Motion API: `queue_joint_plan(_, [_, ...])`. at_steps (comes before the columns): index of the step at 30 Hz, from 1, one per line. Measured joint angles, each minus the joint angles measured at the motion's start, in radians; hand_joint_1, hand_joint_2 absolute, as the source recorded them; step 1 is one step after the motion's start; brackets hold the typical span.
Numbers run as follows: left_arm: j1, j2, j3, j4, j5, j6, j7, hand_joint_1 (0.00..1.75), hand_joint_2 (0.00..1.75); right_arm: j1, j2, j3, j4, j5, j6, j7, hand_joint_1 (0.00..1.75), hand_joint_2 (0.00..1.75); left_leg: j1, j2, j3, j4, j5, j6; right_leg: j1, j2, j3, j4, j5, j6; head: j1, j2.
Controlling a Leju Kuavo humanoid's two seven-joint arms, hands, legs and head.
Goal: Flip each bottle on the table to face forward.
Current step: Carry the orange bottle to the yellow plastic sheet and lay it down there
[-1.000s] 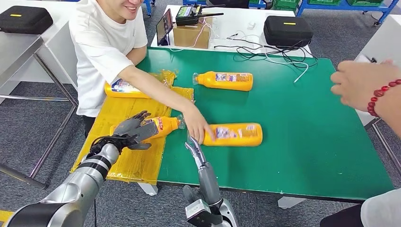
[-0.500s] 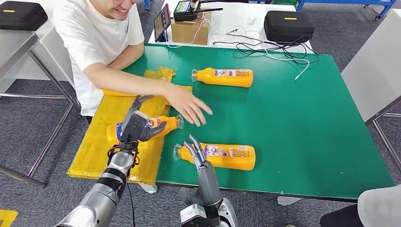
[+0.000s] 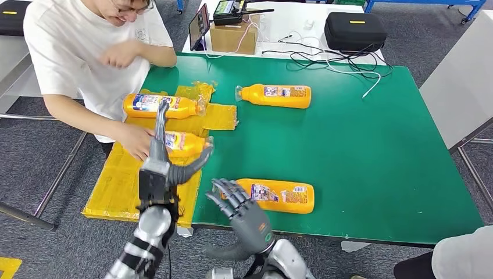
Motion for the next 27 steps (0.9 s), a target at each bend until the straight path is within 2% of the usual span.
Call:
queue_joint_plan(5, [0.147, -0.002, -0.109, -0.048, 0.013, 0.017, -0.002, 0.00, 1.75, -0.016, -0.093, -0.098, 0.023, 0.187, 0.010, 0.186, 0.00, 1.75, -0.001, 0.000, -0.001, 0.000, -0.001, 0.001, -0.001, 0.000, 0.000, -0.001, 0.000, 0.000, 0.000, 0.000])
queue_joint_plan(9, [0.212, 0.009, -0.189, -0.048, 0.007, 0.088, -0.033, 0.00, 1.75, -0.024, -0.161, -0.162, 0.034, 0.240, 0.067, 0.284, 0.00, 1.75, -0.001, 0.000, -0.001, 0.000, -0.001, 0.002, -0.001, 0.000, -0.001, -0.001, 0.000, 0.001, 0.000, 0.000])
queue_joint_plan(15, [0.229, 0.023, -0.231, -0.049, -0.018, 0.156, -0.038, 0.00, 1.75, -0.070, -0.193, -0.210, 0.070, 0.253, 0.142, 0.321, 0.00, 1.75, 0.000, 0.001, -0.001, 0.000, -0.001, 0.001, 0.000, 0.000, -0.001, 0.000, 0.000, 0.000, 0.000, 0.000])
queue_joint_plan(21, [0.228, 0.024, -0.236, -0.051, -0.028, 0.155, -0.023, 0.00, 1.75, -0.114, -0.188, -0.211, 0.118, 0.244, 0.202, 0.333, 0.00, 1.75, 0.000, 0.000, -0.002, 0.000, 0.000, 0.001, 0.000, 0.000, -0.001, 0.000, 0.000, 0.000, 0.000, 0.000])
queue_joint_plan(24, [0.222, 0.024, -0.241, -0.054, -0.039, 0.141, -0.014, 0.00, 1.75, -0.150, -0.177, -0.209, 0.156, 0.223, 0.264, 0.341, 0.00, 1.75, 0.000, 0.002, -0.002, 0.000, -0.001, 0.001, 0.000, 0.001, -0.001, 0.000, 0.000, 0.000, 0.000, 0.000])
queue_joint_plan(25, [0.220, 0.024, -0.242, -0.055, -0.041, 0.135, -0.009, 0.00, 1.75, -0.163, -0.172, -0.208, 0.170, 0.216, 0.287, 0.346, 0.27, 1.75, 0.000, 0.002, -0.002, 0.000, -0.001, 0.001, 0.000, 0.001, -0.001, 0.000, 0.000, 0.000, 0.000, 0.000])
queue_joint_plan(27, [0.218, 0.024, -0.244, -0.058, -0.044, 0.122, 0.001, 0.00, 1.75, -0.191, -0.163, -0.204, 0.200, 0.205, 0.336, 0.364, 1.09, 1.75, 0.000, 0.003, -0.001, 0.000, -0.001, 0.001, 0.000, 0.002, -0.001, 0.000, 0.000, 0.000, 0.000, 0.000])
